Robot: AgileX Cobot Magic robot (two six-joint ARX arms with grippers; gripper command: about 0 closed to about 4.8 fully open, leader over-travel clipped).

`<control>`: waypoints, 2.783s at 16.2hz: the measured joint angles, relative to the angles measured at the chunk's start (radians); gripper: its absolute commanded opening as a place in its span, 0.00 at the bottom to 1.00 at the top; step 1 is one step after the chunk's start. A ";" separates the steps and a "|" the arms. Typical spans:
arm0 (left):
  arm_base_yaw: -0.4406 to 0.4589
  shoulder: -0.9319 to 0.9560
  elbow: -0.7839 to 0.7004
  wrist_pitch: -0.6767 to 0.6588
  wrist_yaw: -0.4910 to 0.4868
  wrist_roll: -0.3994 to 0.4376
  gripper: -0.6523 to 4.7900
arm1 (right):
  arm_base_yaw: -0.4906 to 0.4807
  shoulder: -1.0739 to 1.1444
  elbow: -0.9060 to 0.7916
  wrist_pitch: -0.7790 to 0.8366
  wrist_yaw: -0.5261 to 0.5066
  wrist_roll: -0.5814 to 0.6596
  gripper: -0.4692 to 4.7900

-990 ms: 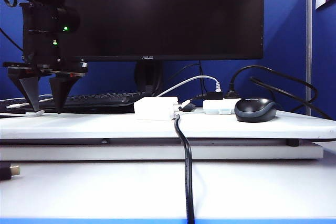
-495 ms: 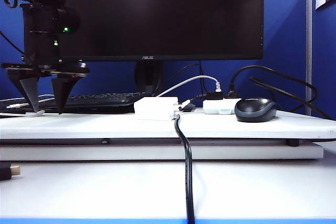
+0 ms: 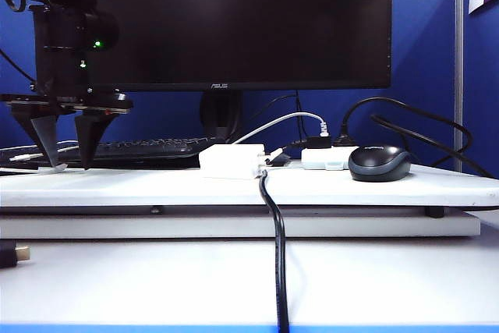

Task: Pick up the Type-C charging cable and the charging base, insert one end of the Type-C charger into the corresponding slot on the base, and finally place the plugged-in charger back on the table.

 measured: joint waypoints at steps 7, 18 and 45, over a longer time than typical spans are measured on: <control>0.000 0.019 0.005 -0.003 0.000 -0.003 0.61 | 0.000 0.000 0.000 -0.001 0.000 0.000 0.09; -0.001 0.021 0.006 0.006 0.009 0.027 0.11 | 0.000 0.000 0.000 -0.003 0.000 0.000 0.09; 0.000 -0.402 0.000 -0.135 1.312 0.276 0.11 | 0.450 0.606 0.220 -0.471 0.064 -0.496 0.66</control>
